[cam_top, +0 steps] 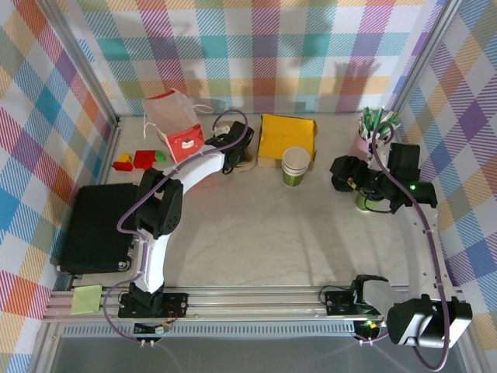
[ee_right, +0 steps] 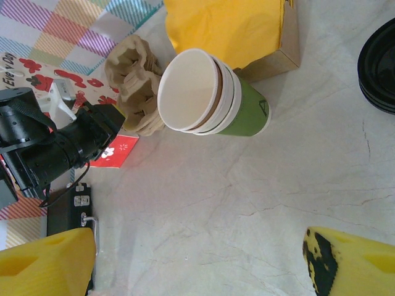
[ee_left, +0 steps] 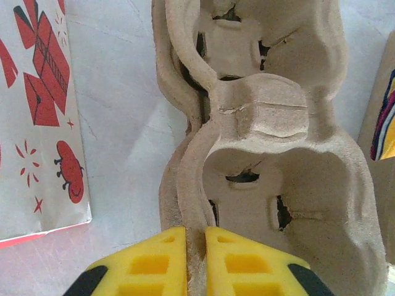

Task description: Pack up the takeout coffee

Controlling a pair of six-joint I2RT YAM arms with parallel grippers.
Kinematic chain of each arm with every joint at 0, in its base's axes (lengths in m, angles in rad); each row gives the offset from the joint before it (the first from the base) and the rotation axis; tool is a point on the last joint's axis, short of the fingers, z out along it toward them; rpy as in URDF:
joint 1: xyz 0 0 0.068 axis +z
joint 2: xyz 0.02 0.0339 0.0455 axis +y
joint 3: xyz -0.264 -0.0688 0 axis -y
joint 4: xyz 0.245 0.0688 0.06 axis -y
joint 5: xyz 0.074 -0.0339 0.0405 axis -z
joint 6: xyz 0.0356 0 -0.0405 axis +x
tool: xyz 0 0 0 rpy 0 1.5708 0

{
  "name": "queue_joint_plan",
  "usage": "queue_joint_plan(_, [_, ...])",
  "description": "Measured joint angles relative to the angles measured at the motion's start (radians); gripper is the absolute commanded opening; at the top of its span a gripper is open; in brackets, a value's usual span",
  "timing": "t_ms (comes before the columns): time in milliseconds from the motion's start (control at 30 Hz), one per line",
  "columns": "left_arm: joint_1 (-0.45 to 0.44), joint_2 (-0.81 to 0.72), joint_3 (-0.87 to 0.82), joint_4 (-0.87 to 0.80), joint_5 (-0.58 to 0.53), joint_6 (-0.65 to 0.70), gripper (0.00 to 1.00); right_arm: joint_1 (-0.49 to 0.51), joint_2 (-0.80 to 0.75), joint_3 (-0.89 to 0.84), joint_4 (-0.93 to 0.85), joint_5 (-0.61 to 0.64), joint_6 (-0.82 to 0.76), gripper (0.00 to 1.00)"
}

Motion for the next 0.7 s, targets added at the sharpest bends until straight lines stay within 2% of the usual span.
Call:
queue_joint_plan(333, [0.000,-0.049,0.000,0.002,0.034,0.003,0.00,0.000,-0.020,0.018,-0.007,0.000,0.001,0.87])
queue_joint_plan(700, [0.000,-0.219,-0.025,0.042,0.128,0.027,0.00,0.000,-0.072,0.082,0.000,-0.030,0.000,0.87])
